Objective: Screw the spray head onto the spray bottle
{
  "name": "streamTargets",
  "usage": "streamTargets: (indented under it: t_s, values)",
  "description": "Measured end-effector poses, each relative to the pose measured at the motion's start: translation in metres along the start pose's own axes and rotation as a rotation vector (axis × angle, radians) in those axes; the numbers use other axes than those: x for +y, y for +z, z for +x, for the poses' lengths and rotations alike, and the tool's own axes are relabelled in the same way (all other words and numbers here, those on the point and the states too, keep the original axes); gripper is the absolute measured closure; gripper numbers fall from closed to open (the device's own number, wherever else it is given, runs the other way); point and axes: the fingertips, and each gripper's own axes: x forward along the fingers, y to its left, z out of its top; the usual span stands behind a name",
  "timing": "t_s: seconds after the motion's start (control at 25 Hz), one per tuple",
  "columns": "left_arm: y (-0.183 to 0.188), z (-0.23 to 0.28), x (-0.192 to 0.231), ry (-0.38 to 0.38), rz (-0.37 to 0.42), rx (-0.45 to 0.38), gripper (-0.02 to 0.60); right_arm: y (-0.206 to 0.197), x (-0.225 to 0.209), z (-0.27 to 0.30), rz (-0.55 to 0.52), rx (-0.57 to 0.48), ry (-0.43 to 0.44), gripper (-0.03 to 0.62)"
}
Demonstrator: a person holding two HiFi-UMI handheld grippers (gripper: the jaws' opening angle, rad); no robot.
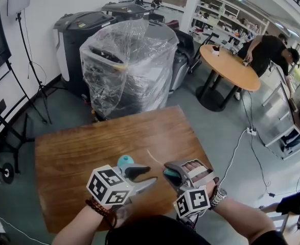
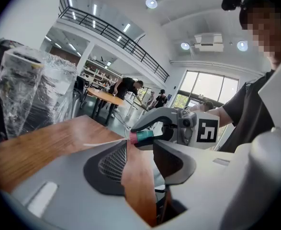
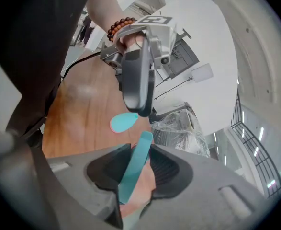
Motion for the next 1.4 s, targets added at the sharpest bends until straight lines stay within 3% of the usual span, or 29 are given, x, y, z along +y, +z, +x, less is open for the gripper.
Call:
streamTargets:
  t_s: [0.32, 0.56, 0.76, 0.96, 1.28, 1.4]
  values:
    - [-0.035, -0.052, 0.069, 0.337, 0.110, -0.021, 0.383, -0.018, -0.009, -0.001, 0.224, 0.010, 0.047, 0.477]
    - [-0.061, -0.056, 0.109, 0.492, 0.156, -0.008, 0.262, -0.028, -0.014, -0.006, 0.312, 0.021, 0.054, 0.477]
    - [-0.085, -0.046, 0.134, 0.553, 0.207, 0.035, 0.179, -0.030, -0.017, -0.012, 0.385, 0.022, 0.067, 0.477]
    - [-0.119, -0.022, 0.163, 0.566, 0.220, 0.139, 0.124, -0.028, -0.021, -0.019, 0.456, 0.015, 0.084, 0.477]
    - [-0.154, 0.007, 0.196, 0.557, 0.221, 0.251, 0.123, -0.022, -0.032, -0.035, 0.559, -0.008, 0.117, 0.478]
    - [-0.156, 0.011, 0.201, 0.560, 0.228, 0.261, 0.162, -0.023, -0.033, -0.040, 0.578, -0.017, 0.127, 0.477]
